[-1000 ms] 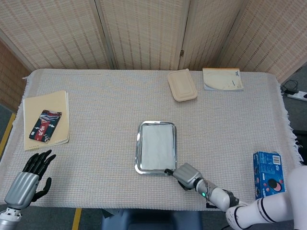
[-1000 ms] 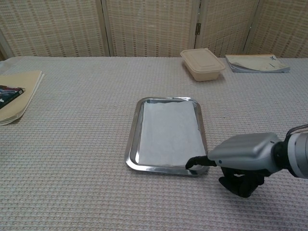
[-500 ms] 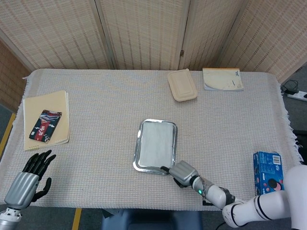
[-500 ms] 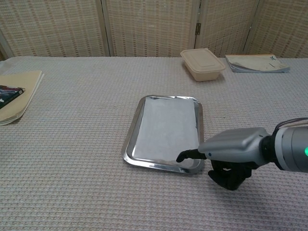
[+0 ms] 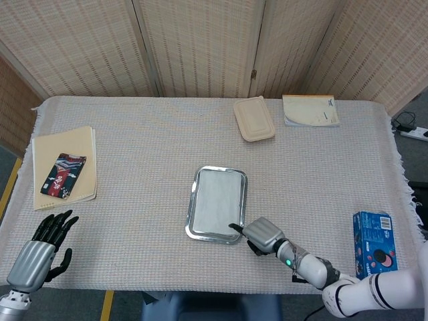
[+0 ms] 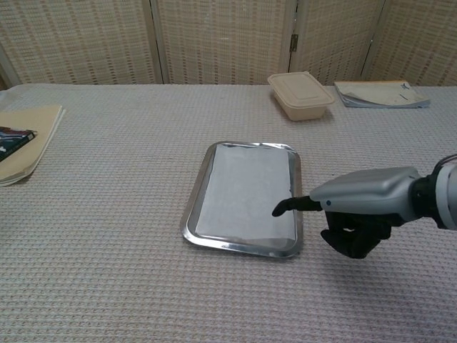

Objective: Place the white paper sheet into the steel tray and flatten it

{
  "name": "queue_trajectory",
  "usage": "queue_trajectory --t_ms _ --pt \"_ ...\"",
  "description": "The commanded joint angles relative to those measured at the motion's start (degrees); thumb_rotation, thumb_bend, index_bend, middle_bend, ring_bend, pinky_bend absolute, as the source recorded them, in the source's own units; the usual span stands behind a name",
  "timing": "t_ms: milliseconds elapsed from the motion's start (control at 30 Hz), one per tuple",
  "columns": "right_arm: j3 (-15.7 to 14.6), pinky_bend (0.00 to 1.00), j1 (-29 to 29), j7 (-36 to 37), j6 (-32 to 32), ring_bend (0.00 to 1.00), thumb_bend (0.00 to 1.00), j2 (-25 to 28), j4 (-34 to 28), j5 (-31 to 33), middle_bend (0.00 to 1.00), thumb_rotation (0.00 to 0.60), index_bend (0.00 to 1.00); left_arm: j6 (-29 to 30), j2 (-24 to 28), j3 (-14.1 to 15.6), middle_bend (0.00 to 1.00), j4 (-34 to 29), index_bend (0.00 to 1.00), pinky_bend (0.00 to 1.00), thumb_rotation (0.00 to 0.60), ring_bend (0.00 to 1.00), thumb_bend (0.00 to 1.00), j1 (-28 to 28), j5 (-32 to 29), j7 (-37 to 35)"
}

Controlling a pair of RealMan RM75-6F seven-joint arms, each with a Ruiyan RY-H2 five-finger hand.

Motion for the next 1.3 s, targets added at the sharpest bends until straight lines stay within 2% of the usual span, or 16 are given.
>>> queue_trajectory --t_ms 33,367,600,867,1100,1167,1200,1300 --pt "0.0 0.98 -0.8 0.7 0.4 0.99 0.88 0.5 0.8 -0.8 0.97 0.600 0.00 -0.1 0.0 0.0 0.00 0.0 0.00 0.00 0.600 0.00 0.67 0.0 -0.1 0.1" --pt "0.1 0.98 -0.4 -1.6 -1.2 0.99 0.88 -4.0 6.2 2.3 0.97 0.600 0.00 -0.1 0.0 -0.1 0.00 0.0 0.00 0.00 0.600 0.00 0.67 0.0 -0.2 -0.2" --pt "0.0 0.98 0.4 -3.1 -2.0 0.99 0.87 -5.5 6.2 4.4 0.97 0.600 0.00 0.0 0.1 0.0 0.00 0.0 0.00 0.00 0.600 0.00 0.67 0.0 0.0 -0.6" --pt "0.3 0.98 0.2 -3.0 -1.0 0.99 0.88 -4.9 4.7 3.7 0.97 0.600 0.00 0.1 0.2 0.0 0.00 0.0 0.00 0.00 0.600 0.00 0.67 0.0 0.2 -0.5" --pt "1.5 0.98 -2.3 -1.2 4.0 0.99 0.87 -2.6 3.5 -0.5 0.97 0.600 0.00 0.1 0.1 0.0 0.00 0.0 0.00 0.00 0.600 0.00 0.67 0.0 0.2 -0.4" --pt "1.6 0.94 -4.2 0.0 7.2 0.93 0.88 -1.5 2.6 -4.2 0.91 0.600 0.00 0.1 0.1 0.0 0.00 0.0 0.00 0.00 0.600 0.00 0.67 0.0 0.1 -0.5" --pt "1.3 0.90 -6.0 0.8 10.0 0.86 0.88 -0.6 2.0 -7.3 0.85 0.600 0.00 0.1 0.0 -0.1 0.00 0.1 0.00 0.00 0.600 0.00 0.67 0.0 0.0 -0.5" --pt "-0.5 0.69 -11.3 3.8 17.6 0.64 0.88 1.4 1.6 -15.9 0.56 0.600 0.00 0.1 -0.1 -0.2 0.00 0.2 0.00 0.00 0.600 0.00 0.67 0.0 -0.1 -0.4"
